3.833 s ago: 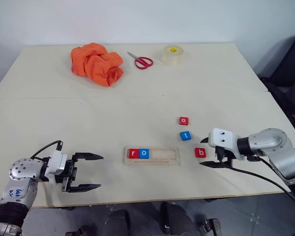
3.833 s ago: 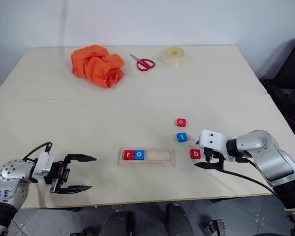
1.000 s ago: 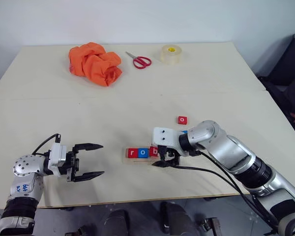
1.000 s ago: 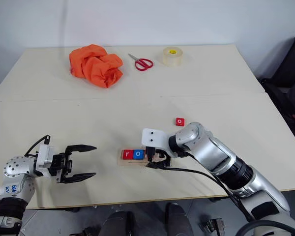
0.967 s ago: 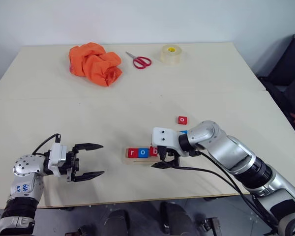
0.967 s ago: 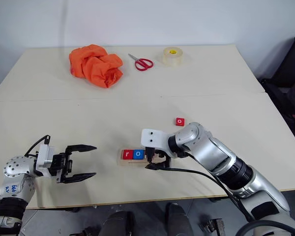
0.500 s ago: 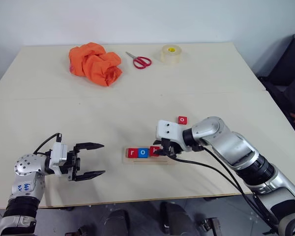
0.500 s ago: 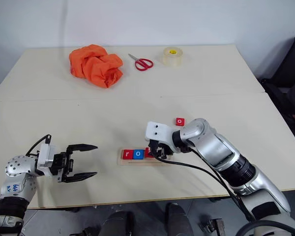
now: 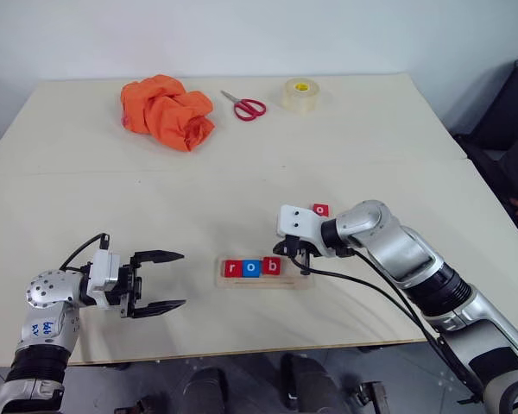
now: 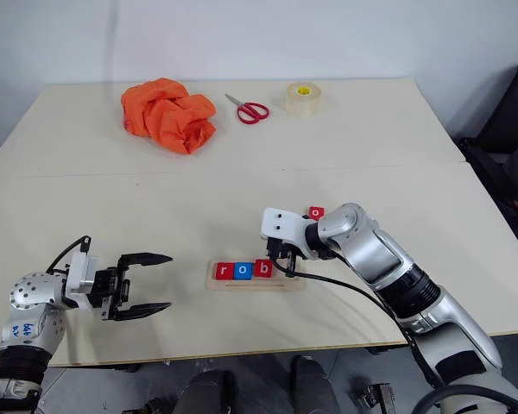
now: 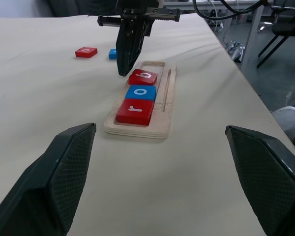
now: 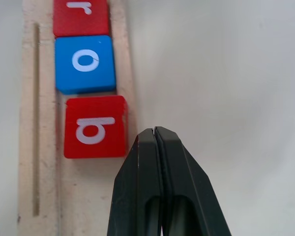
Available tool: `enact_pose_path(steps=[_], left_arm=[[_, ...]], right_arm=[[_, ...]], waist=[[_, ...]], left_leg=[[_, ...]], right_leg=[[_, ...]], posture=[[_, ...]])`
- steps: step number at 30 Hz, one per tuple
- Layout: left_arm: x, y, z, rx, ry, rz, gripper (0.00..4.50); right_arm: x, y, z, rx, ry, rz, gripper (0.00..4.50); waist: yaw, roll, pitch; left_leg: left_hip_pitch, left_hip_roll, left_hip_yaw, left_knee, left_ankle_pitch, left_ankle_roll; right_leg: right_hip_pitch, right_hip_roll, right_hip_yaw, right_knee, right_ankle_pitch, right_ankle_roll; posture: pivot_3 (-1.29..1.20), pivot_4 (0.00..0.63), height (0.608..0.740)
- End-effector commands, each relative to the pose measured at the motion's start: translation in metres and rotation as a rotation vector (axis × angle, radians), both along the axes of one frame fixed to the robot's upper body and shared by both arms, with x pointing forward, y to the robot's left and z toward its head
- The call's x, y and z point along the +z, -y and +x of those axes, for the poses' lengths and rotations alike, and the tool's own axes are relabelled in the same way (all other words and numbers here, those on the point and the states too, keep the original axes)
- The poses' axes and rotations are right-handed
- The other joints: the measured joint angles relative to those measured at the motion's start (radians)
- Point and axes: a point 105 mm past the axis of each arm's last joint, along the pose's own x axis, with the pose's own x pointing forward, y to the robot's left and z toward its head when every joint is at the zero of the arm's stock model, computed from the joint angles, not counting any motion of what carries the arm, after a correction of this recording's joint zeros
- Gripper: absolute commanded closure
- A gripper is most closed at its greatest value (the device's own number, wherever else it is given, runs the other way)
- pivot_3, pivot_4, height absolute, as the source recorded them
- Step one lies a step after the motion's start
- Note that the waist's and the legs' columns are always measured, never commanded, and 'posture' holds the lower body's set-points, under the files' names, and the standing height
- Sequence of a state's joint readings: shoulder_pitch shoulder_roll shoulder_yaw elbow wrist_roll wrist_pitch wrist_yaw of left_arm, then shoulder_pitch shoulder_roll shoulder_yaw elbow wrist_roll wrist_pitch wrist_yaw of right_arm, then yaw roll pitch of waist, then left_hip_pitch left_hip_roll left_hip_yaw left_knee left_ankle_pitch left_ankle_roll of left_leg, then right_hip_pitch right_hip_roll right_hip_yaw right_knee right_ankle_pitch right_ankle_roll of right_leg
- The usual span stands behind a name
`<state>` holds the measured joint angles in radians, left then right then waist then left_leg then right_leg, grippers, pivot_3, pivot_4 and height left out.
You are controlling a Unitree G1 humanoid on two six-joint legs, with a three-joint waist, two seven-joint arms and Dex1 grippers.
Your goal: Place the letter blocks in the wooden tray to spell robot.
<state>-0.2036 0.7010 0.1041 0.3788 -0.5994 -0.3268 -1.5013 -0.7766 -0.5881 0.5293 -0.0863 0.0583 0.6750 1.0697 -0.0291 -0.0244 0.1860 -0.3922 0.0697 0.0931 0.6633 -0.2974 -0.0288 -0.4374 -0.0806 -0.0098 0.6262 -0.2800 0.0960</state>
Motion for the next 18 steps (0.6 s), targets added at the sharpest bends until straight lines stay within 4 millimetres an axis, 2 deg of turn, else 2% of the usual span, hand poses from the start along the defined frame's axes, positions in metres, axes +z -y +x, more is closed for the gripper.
enact_pose_path(steps=[1,18], left_arm=[[0.0044,-0.0011,-0.0061,-0.043,0.022,0.019,0.00],[0.0029,0.0034,0.0034,-0.045,0.032,0.024,0.00]], right_arm=[[0.0103,-0.0087,-0.0085,0.058,0.030,0.024,4.46],[0.0094,-0.0081,-0.0109,0.059,0.049,0.040,4.46]], waist=[[0.000,0.000,0.000],[0.000,0.000,0.000]], left_leg=[[0.000,0.000,0.000,0.000,0.000,0.000],[0.000,0.000,0.000,0.000,0.000,0.000]], right_leg=[[0.000,0.000,0.000,0.000,0.000,0.000],[0.000,0.000,0.000,0.000,0.000,0.000]], posture=[[0.00,0.150,0.740],[0.00,0.150,0.740]])
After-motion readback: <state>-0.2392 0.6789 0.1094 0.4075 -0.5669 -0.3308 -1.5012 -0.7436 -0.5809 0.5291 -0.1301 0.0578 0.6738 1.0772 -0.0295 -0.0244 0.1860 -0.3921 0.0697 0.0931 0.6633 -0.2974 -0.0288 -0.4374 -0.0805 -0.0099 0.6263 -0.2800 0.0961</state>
